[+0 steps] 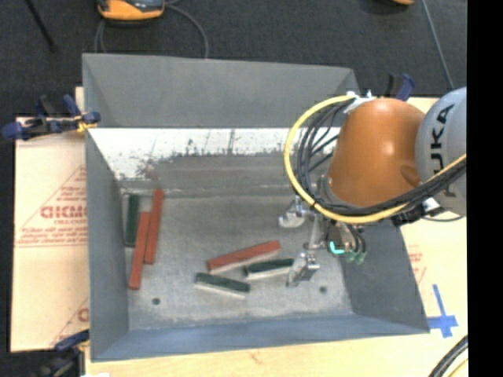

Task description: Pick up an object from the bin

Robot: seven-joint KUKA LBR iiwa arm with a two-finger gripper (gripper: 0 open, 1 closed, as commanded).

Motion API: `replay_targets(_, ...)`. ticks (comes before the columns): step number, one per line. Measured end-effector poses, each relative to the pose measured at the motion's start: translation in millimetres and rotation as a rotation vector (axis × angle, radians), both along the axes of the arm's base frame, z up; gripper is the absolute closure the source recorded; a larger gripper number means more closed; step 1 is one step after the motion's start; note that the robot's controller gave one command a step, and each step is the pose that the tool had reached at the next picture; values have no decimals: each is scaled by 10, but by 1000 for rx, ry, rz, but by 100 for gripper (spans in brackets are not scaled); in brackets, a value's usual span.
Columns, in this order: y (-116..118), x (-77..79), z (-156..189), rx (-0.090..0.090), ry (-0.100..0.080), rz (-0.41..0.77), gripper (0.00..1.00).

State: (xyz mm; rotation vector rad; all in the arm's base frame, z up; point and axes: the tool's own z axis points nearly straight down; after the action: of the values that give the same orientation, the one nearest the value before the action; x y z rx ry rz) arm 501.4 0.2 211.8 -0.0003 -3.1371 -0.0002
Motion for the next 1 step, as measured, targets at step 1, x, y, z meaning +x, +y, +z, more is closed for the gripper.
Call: replay_targets(1,0,16,35,0,-8,0,0)
